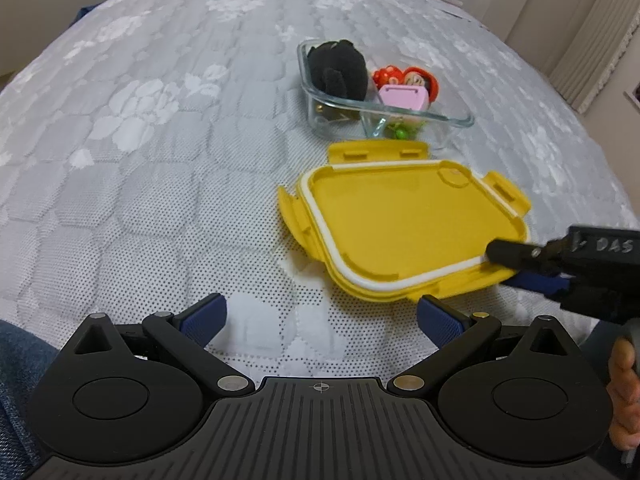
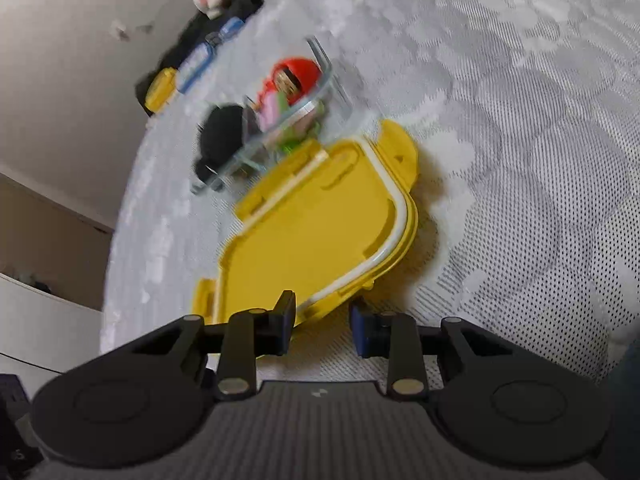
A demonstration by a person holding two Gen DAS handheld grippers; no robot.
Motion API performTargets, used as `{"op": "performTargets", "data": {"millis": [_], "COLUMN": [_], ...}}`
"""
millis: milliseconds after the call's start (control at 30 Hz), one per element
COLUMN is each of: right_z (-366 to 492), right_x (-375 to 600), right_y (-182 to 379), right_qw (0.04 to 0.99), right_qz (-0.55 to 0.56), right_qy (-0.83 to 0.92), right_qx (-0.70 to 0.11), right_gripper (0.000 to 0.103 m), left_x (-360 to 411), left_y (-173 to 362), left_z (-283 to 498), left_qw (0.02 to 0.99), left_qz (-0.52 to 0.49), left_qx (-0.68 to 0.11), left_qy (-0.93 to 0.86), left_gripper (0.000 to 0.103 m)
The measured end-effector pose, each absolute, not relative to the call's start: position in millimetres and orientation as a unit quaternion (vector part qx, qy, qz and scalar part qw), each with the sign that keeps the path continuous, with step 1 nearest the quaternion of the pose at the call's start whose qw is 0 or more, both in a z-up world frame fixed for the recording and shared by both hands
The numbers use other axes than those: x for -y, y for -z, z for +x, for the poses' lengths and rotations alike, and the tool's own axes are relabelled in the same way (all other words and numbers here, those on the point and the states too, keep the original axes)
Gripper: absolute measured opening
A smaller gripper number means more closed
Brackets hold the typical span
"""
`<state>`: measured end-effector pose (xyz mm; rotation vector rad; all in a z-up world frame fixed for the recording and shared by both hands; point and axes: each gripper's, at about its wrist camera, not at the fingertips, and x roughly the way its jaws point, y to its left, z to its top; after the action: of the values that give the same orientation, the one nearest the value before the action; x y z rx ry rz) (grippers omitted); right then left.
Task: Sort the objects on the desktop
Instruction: 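Lift and flip the yellow lid with the right gripper toward the glass container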
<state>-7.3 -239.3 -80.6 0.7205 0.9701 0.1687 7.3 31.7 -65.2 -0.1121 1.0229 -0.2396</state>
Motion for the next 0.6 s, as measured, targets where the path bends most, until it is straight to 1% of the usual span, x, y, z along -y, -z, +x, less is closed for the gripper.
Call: {"op": "performTargets", "data": {"millis": [267, 333, 500, 600], "right_z": [1, 7, 20, 30], "right_x": [256, 261, 261, 260], "right_y": [59, 55, 44, 41], "right_qw": [0.828, 0.829, 0.842, 0.844], "right_qz": [0.394, 0.405, 0.404, 0.407], "right_qy": [-0.106, -0.108, -0.111, -0.118], "right_qx": [-0.386, -0.37, -0.341, -0.327], "right_gripper": [0.035, 0.038, 0.042, 0.046], "left_x": [-22, -18, -1, 3], "left_y": [57, 56, 57, 62], "left_z": [27, 35, 55, 65], "left_qw": [0.863, 0.867, 0.881, 0.887], "left_qz": [-0.032, -0.019, 0.049, 0.054], "left_qx": [-0.48, -0.471, -0.44, -0.431], "left_qy": [0.157, 0.162, 0.164, 0.158], "left_gripper": [0.103, 0.103, 0.103, 0.103]}}
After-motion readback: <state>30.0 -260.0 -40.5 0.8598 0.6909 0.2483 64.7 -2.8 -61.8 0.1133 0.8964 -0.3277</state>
